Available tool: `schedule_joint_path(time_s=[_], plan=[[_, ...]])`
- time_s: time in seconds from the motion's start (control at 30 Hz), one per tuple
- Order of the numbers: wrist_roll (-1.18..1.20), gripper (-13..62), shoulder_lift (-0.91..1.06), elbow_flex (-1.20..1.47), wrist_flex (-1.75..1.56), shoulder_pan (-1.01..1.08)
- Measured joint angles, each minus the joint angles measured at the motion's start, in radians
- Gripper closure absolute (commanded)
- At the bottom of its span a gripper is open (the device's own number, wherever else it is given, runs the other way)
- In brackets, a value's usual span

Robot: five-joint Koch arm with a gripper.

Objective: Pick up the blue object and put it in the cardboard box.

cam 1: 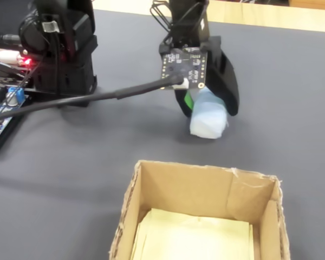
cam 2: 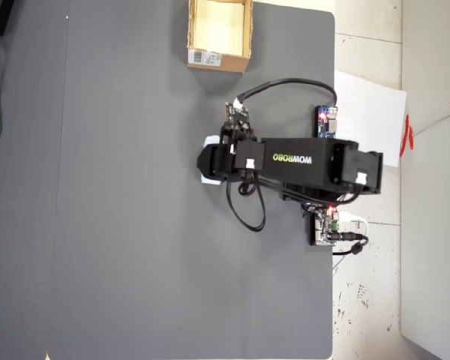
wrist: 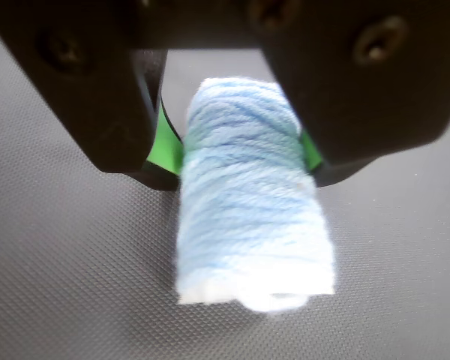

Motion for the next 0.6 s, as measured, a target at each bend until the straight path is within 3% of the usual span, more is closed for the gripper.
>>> schedule_joint_path(time_s=[0.07,0.6], plan=[[0.008,35.5,0.017,0.029,-0.040,0.008],[0.097,35.3,0.344,0.511,-0.704,0.130]])
